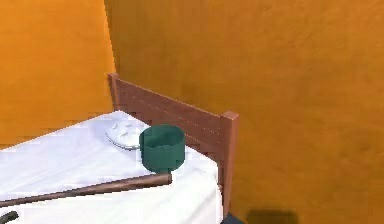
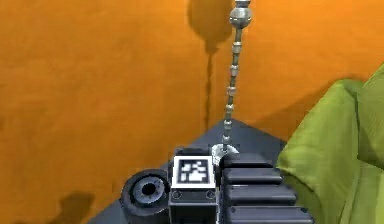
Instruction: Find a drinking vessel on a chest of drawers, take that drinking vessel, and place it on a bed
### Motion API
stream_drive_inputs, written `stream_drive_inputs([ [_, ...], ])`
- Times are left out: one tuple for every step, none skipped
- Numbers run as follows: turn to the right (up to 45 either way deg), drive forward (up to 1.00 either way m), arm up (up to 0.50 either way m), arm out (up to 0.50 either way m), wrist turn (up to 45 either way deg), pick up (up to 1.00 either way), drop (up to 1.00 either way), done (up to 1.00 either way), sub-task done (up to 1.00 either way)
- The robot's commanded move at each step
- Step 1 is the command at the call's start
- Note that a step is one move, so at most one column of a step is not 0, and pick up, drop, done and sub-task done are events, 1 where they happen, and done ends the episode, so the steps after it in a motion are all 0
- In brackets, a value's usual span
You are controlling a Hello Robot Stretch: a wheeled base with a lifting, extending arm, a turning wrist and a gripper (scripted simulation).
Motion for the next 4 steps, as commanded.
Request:
stream_drive_inputs([
  [36.0,0.0,0.0,0.0,0.0,0.0,0.0,0.0,0.0],
  [-45.0,0.0,0.0,0.0,0.0,0.0,0.0,0.0,0.0],
  [-45.0,0.0,0.0,0.0,0.0,0.0,0.0,0.0,0.0],
  [-45.0,0.0,0.0,0.0,0.0,0.0,0.0,0.0,0.0],
])
